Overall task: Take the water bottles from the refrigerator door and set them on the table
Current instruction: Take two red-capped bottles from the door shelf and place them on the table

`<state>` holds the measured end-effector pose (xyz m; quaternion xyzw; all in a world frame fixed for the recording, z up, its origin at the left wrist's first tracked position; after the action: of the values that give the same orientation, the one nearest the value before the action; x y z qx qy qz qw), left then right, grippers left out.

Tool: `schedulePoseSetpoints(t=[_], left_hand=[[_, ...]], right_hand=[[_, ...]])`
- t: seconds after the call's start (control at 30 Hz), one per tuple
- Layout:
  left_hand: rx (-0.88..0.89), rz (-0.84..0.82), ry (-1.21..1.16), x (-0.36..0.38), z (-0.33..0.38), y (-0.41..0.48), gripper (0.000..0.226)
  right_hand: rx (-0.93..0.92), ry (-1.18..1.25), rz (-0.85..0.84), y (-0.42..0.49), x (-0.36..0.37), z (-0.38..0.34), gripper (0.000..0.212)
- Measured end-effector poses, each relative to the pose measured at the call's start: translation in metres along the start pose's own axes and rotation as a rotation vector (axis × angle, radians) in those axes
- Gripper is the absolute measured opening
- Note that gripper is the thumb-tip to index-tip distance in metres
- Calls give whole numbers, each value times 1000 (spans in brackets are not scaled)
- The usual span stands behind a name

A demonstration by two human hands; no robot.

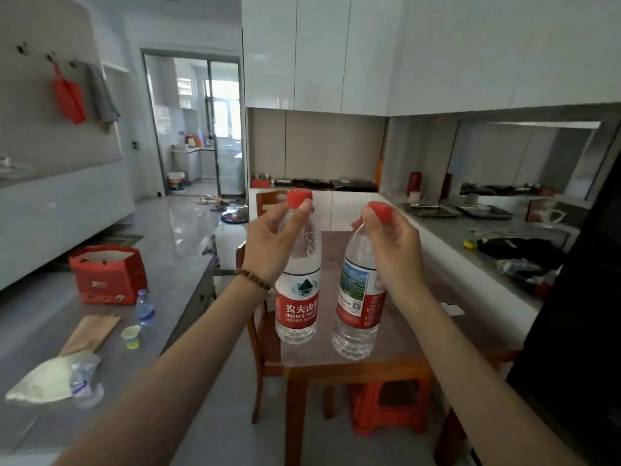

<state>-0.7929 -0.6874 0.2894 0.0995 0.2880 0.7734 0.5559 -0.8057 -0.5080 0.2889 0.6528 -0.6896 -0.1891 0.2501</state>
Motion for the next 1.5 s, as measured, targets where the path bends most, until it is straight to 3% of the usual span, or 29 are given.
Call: schedulePoseSetpoints(t=[0.13,0.23,0.47,0.67,0.77,1.0,1.5], left_hand=[[-43,0,56,28,-66,55,25],[-131,-73,85,53,-123,97,9],[-258,-122,156,94,-256,164,3],[-410,-177,88,121,-365,193,42],[-477,-230,107,134,-406,203,47],[-615,-232,111,154,-470,205,46],[-611,-190,137,175,-492,197,37]], right_hand=[[38,-57,-30,54,-4,71,14],[89,-73,-35,97,-3,131,10],[241,-109,-62,154,12,279,15],[377,-215,-62,171,24,391,14],[429,-292,-82,177,27,433,20],[493,-334,-50,192,22,491,15],[487,-246,-104,197,28,527,15]])
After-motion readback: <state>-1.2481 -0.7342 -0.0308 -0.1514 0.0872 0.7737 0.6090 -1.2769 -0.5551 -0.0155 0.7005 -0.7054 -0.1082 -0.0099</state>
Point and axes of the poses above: each hand's wrist, its own y-axis towards the middle knuckle, its own x-axis out of the palm, z = x × y, the point moved 7 cm from there along y, towards the middle knuckle, and after that the axes turned 9 degrees about y, right-handed, at the moved point
